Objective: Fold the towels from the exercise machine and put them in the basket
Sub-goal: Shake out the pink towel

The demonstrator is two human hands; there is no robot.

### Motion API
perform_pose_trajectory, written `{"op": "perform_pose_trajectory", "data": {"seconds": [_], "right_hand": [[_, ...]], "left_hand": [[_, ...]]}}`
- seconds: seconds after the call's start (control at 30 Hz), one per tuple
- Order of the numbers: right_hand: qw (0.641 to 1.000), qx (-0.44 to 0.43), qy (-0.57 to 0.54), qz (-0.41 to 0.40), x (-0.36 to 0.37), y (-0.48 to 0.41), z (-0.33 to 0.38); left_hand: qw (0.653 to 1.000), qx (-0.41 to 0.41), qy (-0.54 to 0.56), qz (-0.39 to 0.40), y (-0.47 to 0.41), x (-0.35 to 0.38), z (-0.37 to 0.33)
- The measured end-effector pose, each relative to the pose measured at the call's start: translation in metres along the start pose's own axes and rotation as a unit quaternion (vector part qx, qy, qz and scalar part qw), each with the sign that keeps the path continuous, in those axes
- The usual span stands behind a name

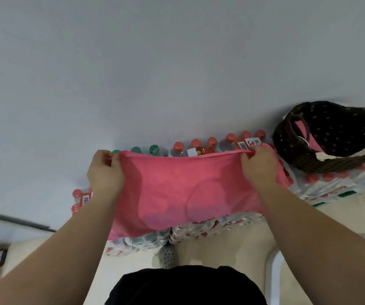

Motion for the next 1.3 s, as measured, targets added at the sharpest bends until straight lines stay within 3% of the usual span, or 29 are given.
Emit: {"op": "perform_pose_trajectory", "data": {"seconds": [0.1, 0.2, 0.3, 0.4, 0.47, 0.67, 0.9, 1.17, 1.3], "right_hand": [[0.995, -0.027, 0.017, 0.096, 0.027, -0.014, 0.0], [0.965, -0.103, 0.087, 0.226, 0.049, -0.01, -0.006], [0.951, -0.148, 0.165, 0.213, 0.056, -0.005, -0.022], [0.957, -0.093, 0.208, 0.178, 0.051, -0.006, -0.043], [0.949, -0.063, 0.239, 0.197, 0.051, -0.007, -0.052], [0.919, -0.175, 0.252, 0.249, 0.055, 0.005, -0.04], [0.926, -0.163, 0.232, 0.251, 0.062, -0.037, -0.049], [0.932, -0.166, 0.214, 0.24, 0.059, -0.076, -0.049], [0.921, -0.218, 0.227, 0.23, 0.056, -0.057, -0.042]], "left_hand": [[0.996, 0.032, -0.035, 0.079, -0.008, 0.015, 0.0], [0.972, 0.117, -0.154, 0.137, -0.003, 0.036, 0.0], [0.913, 0.211, -0.304, 0.174, 0.019, 0.061, -0.006], [0.868, 0.242, -0.361, 0.239, 0.05, 0.092, -0.019], [0.842, 0.266, -0.38, 0.276, 0.07, 0.116, -0.027], [0.807, 0.248, -0.446, 0.299, 0.069, 0.153, -0.016], [0.809, 0.23, -0.479, 0.253, 0.051, 0.129, -0.001], [0.819, 0.241, -0.463, 0.239, 0.031, 0.16, -0.016], [0.827, 0.248, -0.452, 0.222, 0.032, 0.161, -0.021]]}}
Point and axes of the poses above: each hand's wrist, its own y-axis away from the middle knuckle, its own x-axis out of the palm, z = x × y, the point moved 4 cm from there along -y, towards the middle knuckle, and after that the axes turned 1 degree about x, right-handed, at the moved point
